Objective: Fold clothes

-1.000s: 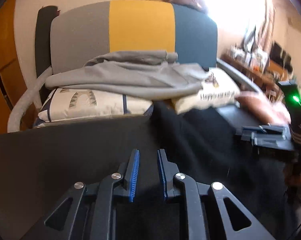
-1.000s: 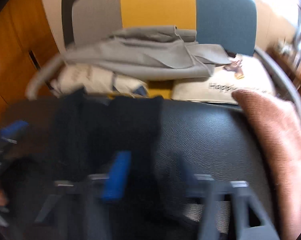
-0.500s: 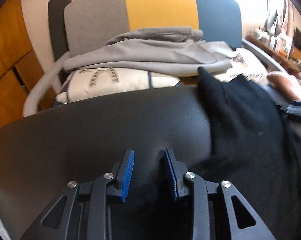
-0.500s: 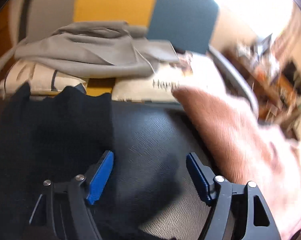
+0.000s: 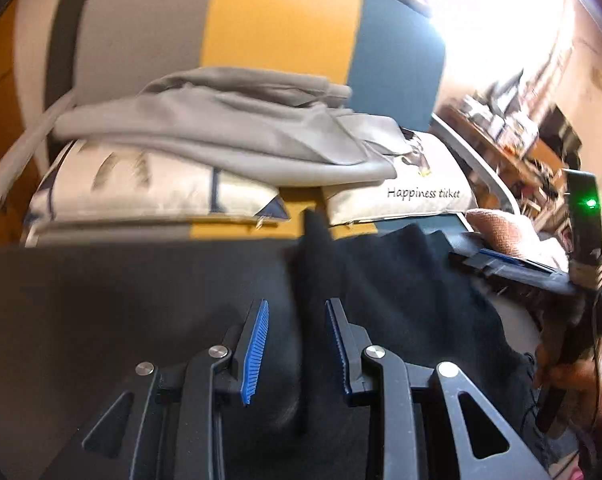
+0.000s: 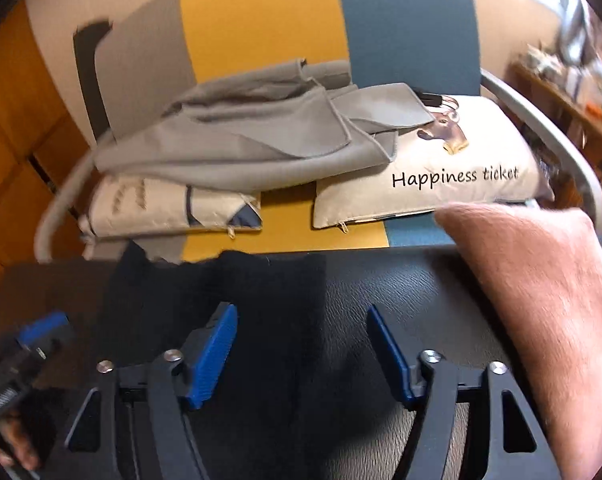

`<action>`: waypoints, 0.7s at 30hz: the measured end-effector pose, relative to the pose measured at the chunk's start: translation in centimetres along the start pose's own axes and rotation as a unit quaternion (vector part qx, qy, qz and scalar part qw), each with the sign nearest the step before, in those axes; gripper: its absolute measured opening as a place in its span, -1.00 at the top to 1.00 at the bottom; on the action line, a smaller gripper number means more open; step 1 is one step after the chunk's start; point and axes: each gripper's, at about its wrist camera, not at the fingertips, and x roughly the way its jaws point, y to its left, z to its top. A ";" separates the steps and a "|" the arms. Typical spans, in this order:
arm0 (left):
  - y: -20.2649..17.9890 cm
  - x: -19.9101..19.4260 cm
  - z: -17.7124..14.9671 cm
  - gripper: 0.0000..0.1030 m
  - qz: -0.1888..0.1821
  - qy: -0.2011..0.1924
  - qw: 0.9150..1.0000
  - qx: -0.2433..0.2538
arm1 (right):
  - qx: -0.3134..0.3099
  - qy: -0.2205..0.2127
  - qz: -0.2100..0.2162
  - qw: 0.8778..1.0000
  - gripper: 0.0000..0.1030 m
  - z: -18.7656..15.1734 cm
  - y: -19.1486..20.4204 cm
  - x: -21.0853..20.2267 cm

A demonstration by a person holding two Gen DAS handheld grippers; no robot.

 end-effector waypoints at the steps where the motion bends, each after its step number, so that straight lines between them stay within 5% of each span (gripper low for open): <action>1: -0.9 0.7 0.6 0.43 0.005 0.001 1.000 0.016 | -0.017 0.000 -0.021 1.000 -0.26 -0.1 0.3 0.5; 4: -2.8 3.3 0.7 0.37 0.105 0.025 0.992 0.070 | -0.059 -0.018 -0.111 0.992 -0.76 -0.4 0.4 0.9; 7: -3.7 3.6 0.0 0.35 0.153 0.010 0.983 0.096 | -0.042 -0.018 -0.125 0.991 -0.82 -0.3 -1.1 1.3; 11: -2.1 3.0 0.0 0.22 0.133 0.006 0.990 0.041 | -0.003 -0.013 -0.095 0.995 -0.65 -0.1 -2.6 0.2; 14: -1.1 -1.1 -2.9 0.23 0.115 -0.001 0.993 0.032 | 0.011 -0.034 -0.061 0.997 -0.56 -0.8 -2.6 -2.9; 21: 1.0 -10.6 -9.8 0.23 0.075 -0.016 0.997 0.014 | 0.031 -0.059 0.056 0.996 -0.56 -8.7 -0.3 -12.6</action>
